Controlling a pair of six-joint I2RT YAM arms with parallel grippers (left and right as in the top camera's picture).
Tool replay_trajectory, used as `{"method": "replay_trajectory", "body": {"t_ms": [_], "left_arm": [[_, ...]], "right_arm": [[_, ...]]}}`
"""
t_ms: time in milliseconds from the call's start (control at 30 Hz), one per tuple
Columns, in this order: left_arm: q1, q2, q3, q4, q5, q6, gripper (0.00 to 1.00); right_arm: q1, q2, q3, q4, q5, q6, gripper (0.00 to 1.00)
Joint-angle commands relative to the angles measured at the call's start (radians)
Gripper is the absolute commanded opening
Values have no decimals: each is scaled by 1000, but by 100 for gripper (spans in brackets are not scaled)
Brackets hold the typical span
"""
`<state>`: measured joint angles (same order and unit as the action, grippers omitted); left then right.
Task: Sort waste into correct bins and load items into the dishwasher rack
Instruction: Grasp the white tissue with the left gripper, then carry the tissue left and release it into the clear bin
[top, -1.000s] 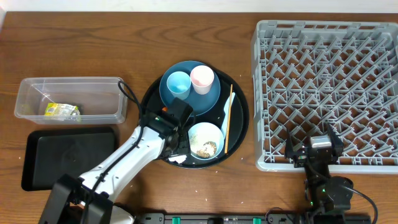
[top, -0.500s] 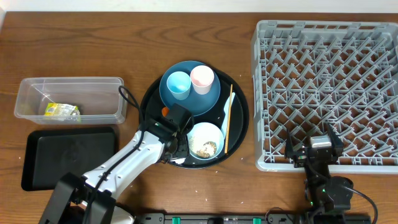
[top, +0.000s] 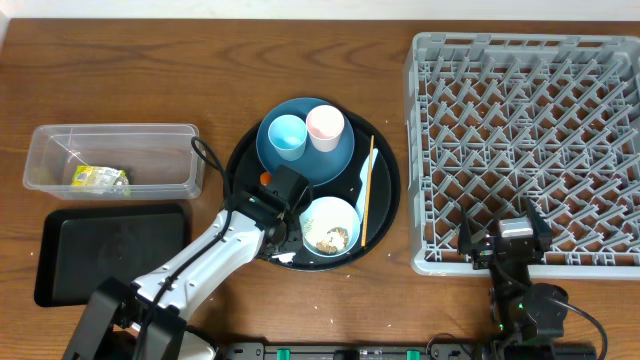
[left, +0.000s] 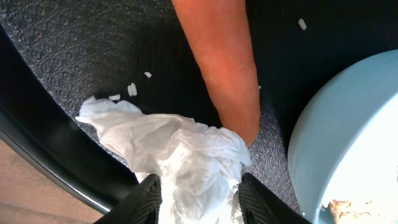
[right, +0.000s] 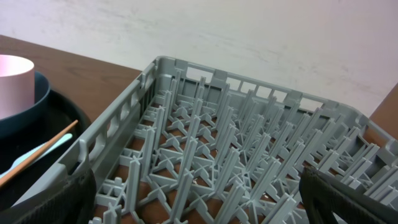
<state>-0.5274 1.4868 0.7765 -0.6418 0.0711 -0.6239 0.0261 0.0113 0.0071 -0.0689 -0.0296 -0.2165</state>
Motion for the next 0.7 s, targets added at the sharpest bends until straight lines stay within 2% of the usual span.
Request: {"method": "replay_trajectory", "body": {"t_ms": [0,167,200,267,300,333,500,667], "left_arm": [[0,10,-10,2,-19,10,41],[0,10,-25,17,-19,10,41],[0,10,-27,18,-19,10,38],[0,10,-27,19,-19,10,27],[0,10,-27,20,-19,10,14],[0,10,-27,23,-19,10,6],[1,-8,4,10,-19,40,6],[24,-81,131,-92,-56,124,6]], "right_arm": [[-6,-5,-2,-3,3,-5,99],[-6,-5,-2,-3,3,-5,99],[-6,-5,-2,-3,3,-5,99],[-6,-5,-2,-3,3,-5,99],[-6,-5,-2,-3,3,-5,99],[-6,-5,-2,-3,3,-5,99],[-6,-5,-2,-3,3,-5,99],[-6,-5,-2,-3,3,-5,99]]}}
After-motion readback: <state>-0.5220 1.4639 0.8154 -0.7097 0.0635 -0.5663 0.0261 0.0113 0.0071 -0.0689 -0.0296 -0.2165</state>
